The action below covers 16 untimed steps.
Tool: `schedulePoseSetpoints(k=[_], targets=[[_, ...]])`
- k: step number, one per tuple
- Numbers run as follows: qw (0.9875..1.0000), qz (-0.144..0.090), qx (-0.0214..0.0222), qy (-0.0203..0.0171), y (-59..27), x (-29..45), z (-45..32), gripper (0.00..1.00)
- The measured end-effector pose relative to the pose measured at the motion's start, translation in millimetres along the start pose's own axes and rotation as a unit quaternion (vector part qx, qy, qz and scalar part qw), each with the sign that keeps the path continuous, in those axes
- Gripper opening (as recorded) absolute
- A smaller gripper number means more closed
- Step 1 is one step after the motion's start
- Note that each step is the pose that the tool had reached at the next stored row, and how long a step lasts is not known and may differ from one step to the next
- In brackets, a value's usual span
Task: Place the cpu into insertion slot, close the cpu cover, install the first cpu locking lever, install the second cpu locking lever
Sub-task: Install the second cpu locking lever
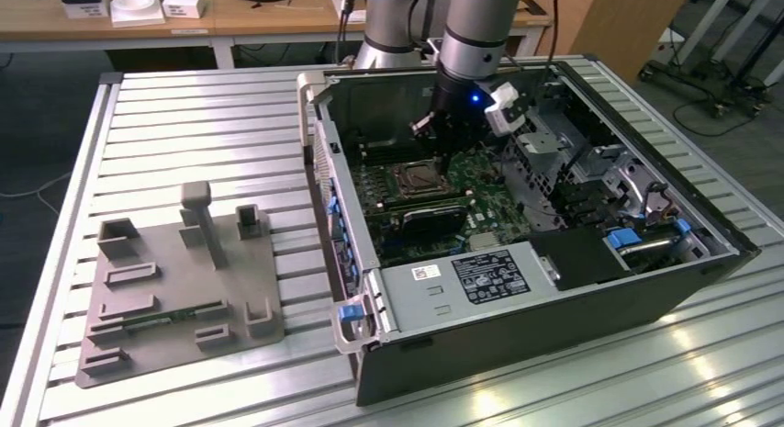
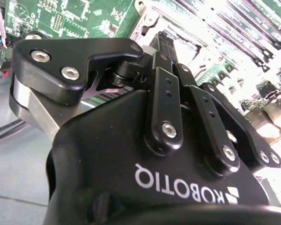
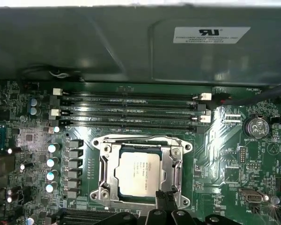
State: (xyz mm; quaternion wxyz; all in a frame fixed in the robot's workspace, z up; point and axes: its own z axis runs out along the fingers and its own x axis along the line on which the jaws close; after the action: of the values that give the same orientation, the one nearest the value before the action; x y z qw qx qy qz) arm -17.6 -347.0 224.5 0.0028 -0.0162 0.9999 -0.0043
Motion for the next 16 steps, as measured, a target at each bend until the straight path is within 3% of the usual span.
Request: schedulePoseSetpoints(k=[16], targets=[[1.0000,0.000,0.0000,0.0000,-17.8,0.6,-1.7,0.10]])
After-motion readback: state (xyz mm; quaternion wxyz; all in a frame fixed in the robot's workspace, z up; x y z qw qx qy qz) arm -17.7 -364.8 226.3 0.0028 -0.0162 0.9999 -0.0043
